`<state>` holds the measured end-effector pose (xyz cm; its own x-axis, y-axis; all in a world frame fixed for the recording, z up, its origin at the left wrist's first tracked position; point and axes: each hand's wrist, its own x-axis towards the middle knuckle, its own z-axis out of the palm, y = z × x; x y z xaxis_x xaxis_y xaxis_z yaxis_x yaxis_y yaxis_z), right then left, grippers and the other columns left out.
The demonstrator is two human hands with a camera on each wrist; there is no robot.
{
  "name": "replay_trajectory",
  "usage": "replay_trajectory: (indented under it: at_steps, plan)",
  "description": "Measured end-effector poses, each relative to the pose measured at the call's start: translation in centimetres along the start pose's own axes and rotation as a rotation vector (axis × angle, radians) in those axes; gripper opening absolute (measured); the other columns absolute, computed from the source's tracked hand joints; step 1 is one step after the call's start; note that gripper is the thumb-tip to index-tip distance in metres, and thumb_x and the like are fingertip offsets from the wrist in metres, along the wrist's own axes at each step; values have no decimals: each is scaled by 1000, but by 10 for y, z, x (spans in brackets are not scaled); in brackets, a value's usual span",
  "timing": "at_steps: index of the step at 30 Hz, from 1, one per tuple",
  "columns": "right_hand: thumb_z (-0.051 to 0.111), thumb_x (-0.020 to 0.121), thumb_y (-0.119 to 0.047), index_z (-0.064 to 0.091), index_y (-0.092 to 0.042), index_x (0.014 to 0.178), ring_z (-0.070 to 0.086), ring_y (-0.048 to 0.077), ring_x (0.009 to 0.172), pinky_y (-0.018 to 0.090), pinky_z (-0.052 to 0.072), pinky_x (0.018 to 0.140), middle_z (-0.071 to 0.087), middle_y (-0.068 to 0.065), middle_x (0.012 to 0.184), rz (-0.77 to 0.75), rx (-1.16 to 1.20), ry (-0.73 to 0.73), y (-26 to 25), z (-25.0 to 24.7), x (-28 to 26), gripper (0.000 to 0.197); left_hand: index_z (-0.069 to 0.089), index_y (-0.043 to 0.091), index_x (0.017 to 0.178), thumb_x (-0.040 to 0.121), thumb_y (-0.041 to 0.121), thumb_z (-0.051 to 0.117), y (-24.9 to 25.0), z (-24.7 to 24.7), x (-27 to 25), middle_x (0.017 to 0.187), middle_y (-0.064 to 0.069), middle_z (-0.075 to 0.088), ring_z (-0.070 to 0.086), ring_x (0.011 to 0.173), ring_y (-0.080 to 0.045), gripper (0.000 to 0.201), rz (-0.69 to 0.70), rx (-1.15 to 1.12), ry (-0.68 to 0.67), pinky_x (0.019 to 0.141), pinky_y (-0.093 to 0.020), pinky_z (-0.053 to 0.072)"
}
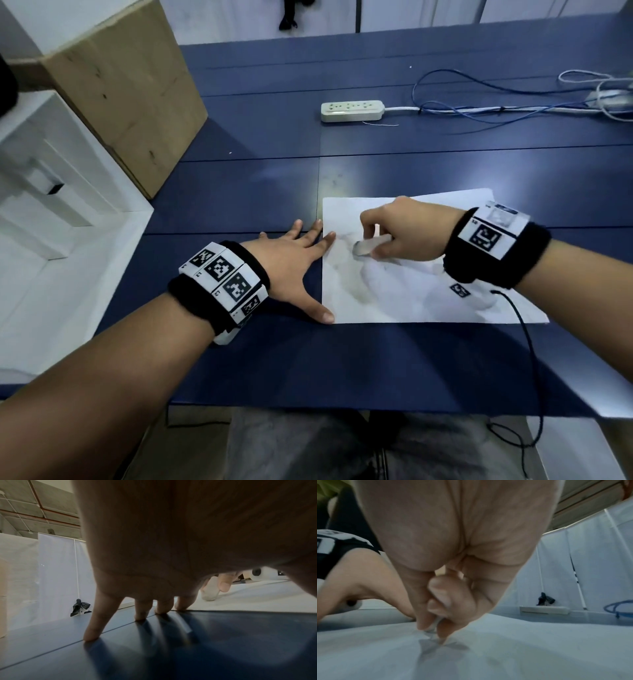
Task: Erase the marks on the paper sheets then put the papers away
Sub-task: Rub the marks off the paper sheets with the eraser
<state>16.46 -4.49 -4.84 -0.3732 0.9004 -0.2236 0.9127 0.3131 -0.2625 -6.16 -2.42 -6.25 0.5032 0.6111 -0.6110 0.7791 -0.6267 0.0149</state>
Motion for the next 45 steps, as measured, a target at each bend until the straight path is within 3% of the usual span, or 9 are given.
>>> replay_trajectory:
  at_steps: [7,14,20,23,27,34,36,40,45]
  plan:
    - [77,79,-30,65,-26,93,51,6,60,19,43,59,61,-4,68,-212,104,-334,-16,9,-24,19,-24,35,150,52,93,59,0,0,0,157,12,-32,-23,147,-21,141,-7,-5,-6,111,-72,11]
    - [67,84,-32,61,-25,97,56,14,72,35,53,73,59,-12,68,-30,15,0,3,1,-3,16,-23,36,151,50,95,57,0,0,1,156,12,-33,-24,147,-21,141,-2,-2,-9,111,-72,10]
    - [77,79,-30,64,-27,92,58,12,67,25,47,64,68,-1,76,-224,132,-356,-17,11,-27,18,-25,36,150,52,94,57,0,0,0,156,12,-33,-23,147,-22,140,-10,5,-9,112,-71,11]
    - [75,81,-30,65,-26,96,53,5,64,25,43,64,58,-10,65,-137,65,-201,-8,7,-14,19,-24,37,150,51,94,57,1,-1,0,156,13,-33,-23,147,-22,140,-12,6,-10,113,-70,11]
    - [67,84,-34,61,-24,97,56,16,72,37,54,75,57,-13,69,1,19,-1,4,-2,-4,17,-23,36,151,52,94,57,2,-2,0,157,12,-32,-23,147,-22,140,-13,11,-16,112,-71,11]
    - [76,80,-29,62,-28,87,53,7,63,22,42,60,64,-5,71,-214,83,-303,-17,10,-26,16,-24,36,150,52,93,58,1,-1,0,157,12,-32,-23,148,-23,140,-12,4,-10,113,-70,10]
    - [74,81,-28,64,-27,94,50,2,64,26,40,65,54,-13,64,-147,6,-178,-10,5,-14,17,-23,36,151,52,93,58,2,-2,0,157,11,-31,-22,148,-23,140,-12,3,-11,112,-71,11]
    - [65,83,-37,61,-24,93,58,20,73,33,50,68,57,-12,67,18,34,36,5,-5,-4,17,-22,37,151,51,94,57,2,-1,0,157,12,-31,-23,148,-23,140,-14,8,-12,112,-71,11]
    - [76,81,-20,67,-21,93,52,9,47,25,49,47,69,3,70,-142,189,-355,-14,4,-30,15,-21,37,151,49,94,59,0,1,0,156,15,-32,-23,148,-21,142,-3,-17,2,111,-73,11]
